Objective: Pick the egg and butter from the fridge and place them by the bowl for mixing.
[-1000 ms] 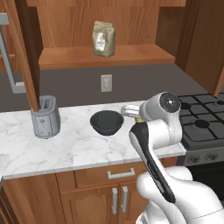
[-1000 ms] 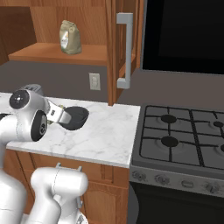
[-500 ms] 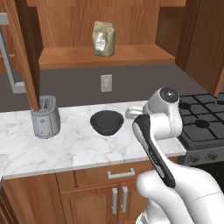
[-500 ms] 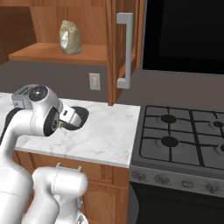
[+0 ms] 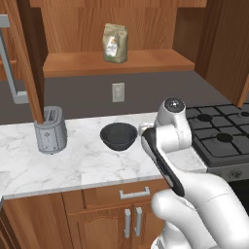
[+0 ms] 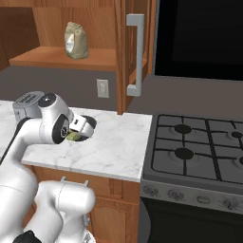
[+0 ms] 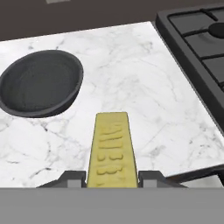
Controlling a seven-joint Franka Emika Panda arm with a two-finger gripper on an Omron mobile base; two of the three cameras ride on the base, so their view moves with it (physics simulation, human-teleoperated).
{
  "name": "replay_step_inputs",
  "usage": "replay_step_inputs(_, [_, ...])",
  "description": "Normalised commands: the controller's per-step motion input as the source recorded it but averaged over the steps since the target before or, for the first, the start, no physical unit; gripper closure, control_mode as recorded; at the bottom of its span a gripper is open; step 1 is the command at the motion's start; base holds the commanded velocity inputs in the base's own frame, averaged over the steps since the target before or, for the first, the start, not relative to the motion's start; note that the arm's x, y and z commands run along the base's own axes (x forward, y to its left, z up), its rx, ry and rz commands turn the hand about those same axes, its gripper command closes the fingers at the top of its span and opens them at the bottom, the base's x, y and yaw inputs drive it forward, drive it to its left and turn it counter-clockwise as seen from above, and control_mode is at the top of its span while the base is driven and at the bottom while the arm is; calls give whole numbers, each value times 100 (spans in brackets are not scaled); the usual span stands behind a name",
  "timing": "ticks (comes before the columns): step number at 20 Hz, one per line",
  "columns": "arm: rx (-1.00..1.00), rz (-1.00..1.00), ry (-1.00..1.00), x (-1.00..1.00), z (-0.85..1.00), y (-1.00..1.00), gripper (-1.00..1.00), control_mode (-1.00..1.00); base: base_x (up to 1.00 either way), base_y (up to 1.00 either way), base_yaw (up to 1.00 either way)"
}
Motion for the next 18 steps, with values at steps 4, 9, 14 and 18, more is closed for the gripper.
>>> replay_step_inputs(4, [0,0,1,32,-33,-25,100,-100,0,0,0])
replay_step_inputs(9, [1,3,0,47,-32,-17,100,-100,0,0,0])
replay_step_inputs(14, [2,6,5,53,-26,-15,100,-100,0,0,0])
replay_step_inputs(18, [8,11,0,50,-19,-11,100,-100,0,0,0])
